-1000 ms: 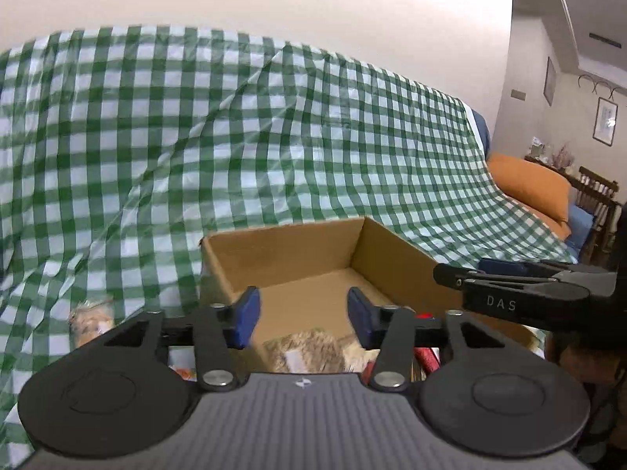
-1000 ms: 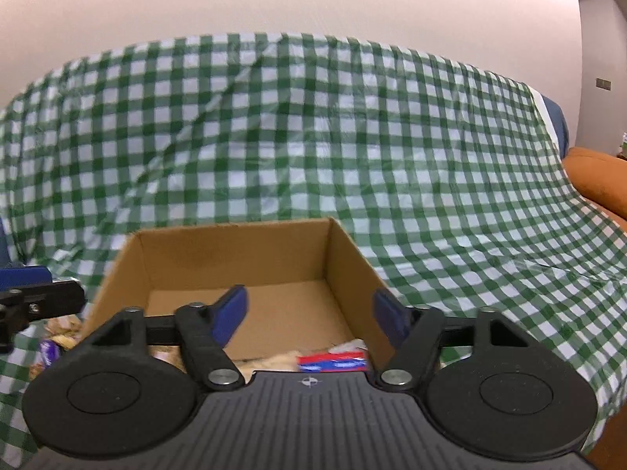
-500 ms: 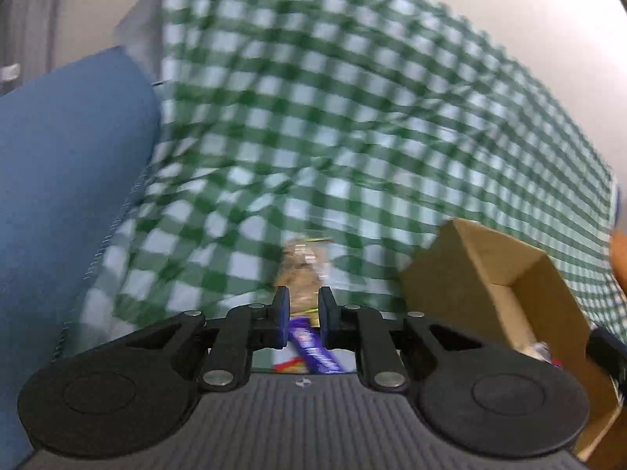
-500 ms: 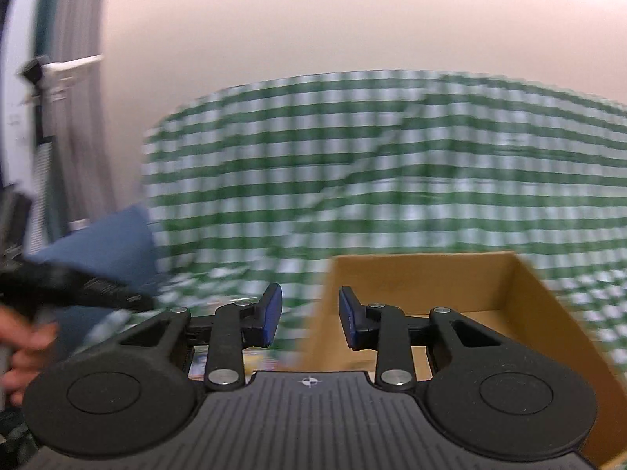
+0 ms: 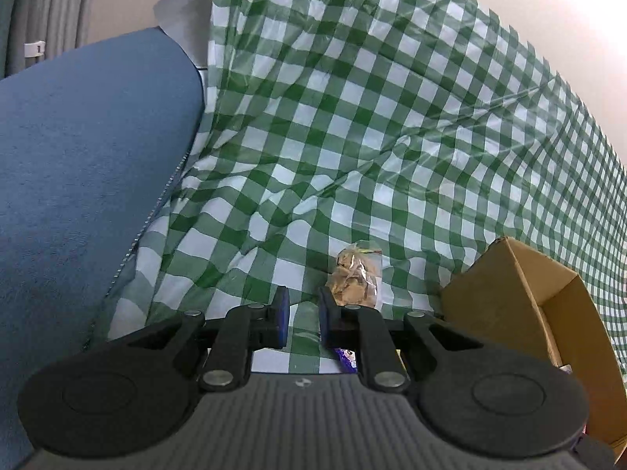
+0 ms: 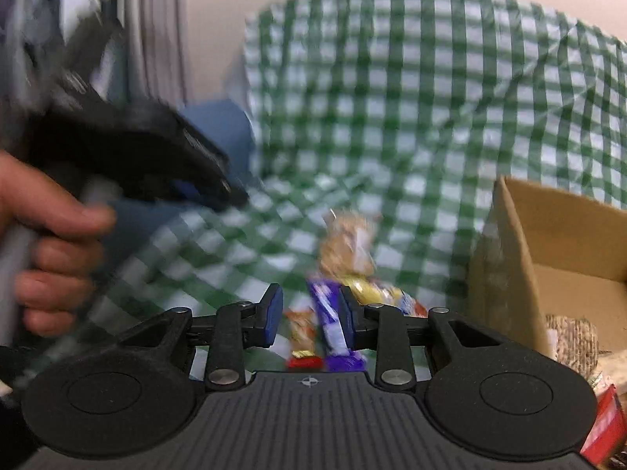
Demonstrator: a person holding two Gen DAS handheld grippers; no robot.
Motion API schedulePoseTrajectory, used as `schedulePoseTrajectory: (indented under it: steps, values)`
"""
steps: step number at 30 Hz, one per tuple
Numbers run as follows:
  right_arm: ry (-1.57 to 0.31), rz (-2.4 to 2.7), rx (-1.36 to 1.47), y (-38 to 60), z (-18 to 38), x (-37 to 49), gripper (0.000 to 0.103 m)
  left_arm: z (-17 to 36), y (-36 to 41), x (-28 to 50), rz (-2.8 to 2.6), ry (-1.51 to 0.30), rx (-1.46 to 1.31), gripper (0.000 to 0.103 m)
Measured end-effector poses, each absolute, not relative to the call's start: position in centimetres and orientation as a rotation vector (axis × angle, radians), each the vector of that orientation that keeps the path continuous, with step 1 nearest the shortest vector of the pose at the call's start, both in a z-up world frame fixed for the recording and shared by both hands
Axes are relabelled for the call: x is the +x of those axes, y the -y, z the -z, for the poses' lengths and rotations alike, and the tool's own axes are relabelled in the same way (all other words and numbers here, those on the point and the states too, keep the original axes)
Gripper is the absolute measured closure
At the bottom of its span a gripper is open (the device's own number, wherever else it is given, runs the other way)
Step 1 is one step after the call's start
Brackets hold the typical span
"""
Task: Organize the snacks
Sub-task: 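Move both tools back to the snacks toward the cookie bag and purple bar, then grasp the clear cookie bag with the left tool while the right tool grasps the purple chocolate bar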
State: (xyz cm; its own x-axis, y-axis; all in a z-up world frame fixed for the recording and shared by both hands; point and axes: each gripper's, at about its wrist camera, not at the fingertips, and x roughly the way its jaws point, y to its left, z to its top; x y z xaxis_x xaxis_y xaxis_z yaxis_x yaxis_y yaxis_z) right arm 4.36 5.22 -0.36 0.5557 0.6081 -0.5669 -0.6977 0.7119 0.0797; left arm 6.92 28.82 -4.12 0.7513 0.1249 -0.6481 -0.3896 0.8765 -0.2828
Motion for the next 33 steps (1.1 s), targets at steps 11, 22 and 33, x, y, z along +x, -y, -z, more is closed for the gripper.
schedulePoseTrajectory:
  steps: [11, 22, 33]
  values:
    - [-0.794, -0.652, -0.150, -7.9, 4.3, 9.2, 0.070, 6.6, -28.1, 12.5, -0.203, -0.718, -0.410, 0.079]
    - [-0.862, -0.700, -0.181, -9.3, 5.7, 10.4, 0.065, 9.7, -26.4, 18.4, -0.158, -0.808, -0.344, 0.019]
    - [-0.892, -0.692, -0.223, -9.8, 7.2, 10.6, 0.077, 11.9, -24.8, 21.0, -0.191, -0.844, -0.231, 0.021]
